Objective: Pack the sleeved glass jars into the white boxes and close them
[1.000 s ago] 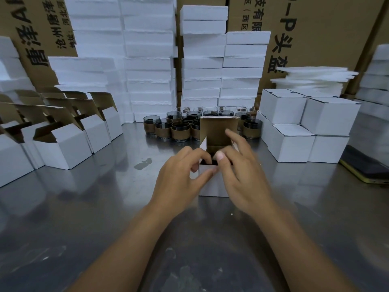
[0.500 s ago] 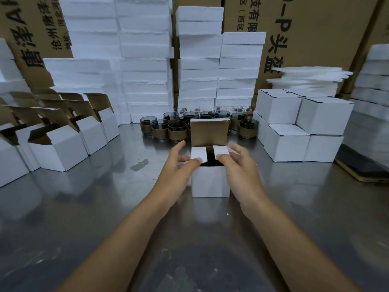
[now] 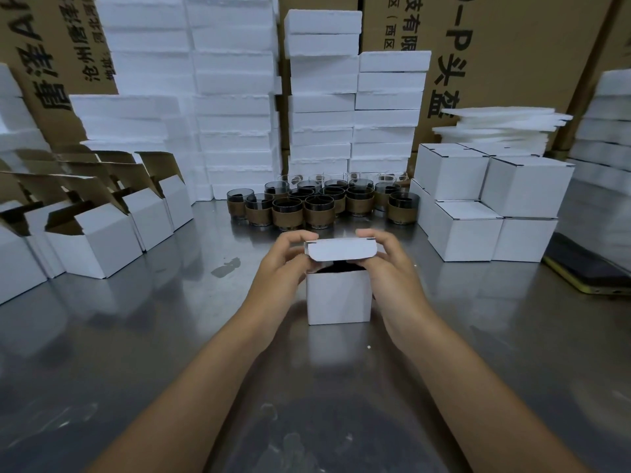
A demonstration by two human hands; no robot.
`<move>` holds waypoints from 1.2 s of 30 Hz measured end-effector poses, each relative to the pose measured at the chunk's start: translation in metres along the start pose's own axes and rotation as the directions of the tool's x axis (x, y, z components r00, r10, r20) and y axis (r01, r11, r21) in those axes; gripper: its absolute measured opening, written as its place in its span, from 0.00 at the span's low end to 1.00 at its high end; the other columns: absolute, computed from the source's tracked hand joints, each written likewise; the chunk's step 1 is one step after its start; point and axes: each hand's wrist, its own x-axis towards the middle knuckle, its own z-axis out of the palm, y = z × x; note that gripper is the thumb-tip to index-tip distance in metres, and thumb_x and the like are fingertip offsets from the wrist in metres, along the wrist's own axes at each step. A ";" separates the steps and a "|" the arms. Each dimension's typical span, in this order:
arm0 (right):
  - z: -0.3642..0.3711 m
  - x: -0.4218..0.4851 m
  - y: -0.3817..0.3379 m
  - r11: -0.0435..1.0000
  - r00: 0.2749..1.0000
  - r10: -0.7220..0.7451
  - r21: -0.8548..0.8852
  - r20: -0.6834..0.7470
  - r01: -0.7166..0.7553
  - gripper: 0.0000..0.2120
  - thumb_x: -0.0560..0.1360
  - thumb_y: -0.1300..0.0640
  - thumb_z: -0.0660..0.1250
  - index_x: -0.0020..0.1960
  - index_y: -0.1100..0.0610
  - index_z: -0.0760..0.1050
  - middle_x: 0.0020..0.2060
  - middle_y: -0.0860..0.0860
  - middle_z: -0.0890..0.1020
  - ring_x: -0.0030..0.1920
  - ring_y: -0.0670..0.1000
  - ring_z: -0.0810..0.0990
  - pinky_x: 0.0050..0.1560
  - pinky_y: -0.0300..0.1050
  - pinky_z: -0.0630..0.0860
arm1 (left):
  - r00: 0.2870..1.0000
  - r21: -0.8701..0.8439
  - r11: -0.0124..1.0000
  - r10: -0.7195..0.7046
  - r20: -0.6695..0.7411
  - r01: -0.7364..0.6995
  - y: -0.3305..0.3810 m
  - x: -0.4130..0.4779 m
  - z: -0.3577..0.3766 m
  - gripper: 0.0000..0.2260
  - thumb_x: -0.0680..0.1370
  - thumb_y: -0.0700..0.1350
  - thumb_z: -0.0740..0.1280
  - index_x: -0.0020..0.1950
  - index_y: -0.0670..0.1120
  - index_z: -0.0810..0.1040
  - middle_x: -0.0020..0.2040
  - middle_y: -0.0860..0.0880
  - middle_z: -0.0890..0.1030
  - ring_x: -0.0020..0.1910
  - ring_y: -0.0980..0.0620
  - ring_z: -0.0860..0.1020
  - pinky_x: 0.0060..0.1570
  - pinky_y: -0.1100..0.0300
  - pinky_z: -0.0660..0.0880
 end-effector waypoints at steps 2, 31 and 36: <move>0.001 0.001 -0.001 0.999 0.999 0.033 0.028 -0.040 -0.032 0.14 0.78 0.62 0.58 0.45 0.46 0.77 0.38 0.41 0.81 0.41 0.43 0.79 0.35 0.35 0.73 | 0.997 -0.063 0.997 -0.056 -0.047 0.053 0.001 0.003 0.000 0.11 0.77 0.39 0.62 0.43 0.54 0.80 0.46 0.53 0.83 0.49 0.54 0.79 0.48 0.63 0.73; 0.006 -0.002 0.014 0.942 0.961 -0.271 -0.189 0.064 0.278 0.14 0.71 0.38 0.56 0.47 0.47 0.71 0.45 0.45 0.77 0.43 0.41 0.74 0.40 0.31 0.68 | 0.993 -0.046 0.998 -0.047 -0.107 0.042 -0.002 0.000 0.003 0.12 0.79 0.54 0.60 0.60 0.53 0.74 0.53 0.57 0.78 0.52 0.61 0.76 0.48 0.67 0.70; 0.006 -0.003 0.012 0.943 0.961 -0.268 -0.186 0.067 0.276 0.13 0.72 0.38 0.56 0.46 0.46 0.71 0.42 0.43 0.77 0.39 0.36 0.74 0.38 0.28 0.68 | 0.992 -0.038 0.998 -0.046 -0.114 0.042 -0.002 0.000 0.003 0.10 0.79 0.52 0.60 0.59 0.54 0.74 0.51 0.57 0.79 0.49 0.63 0.76 0.45 0.68 0.70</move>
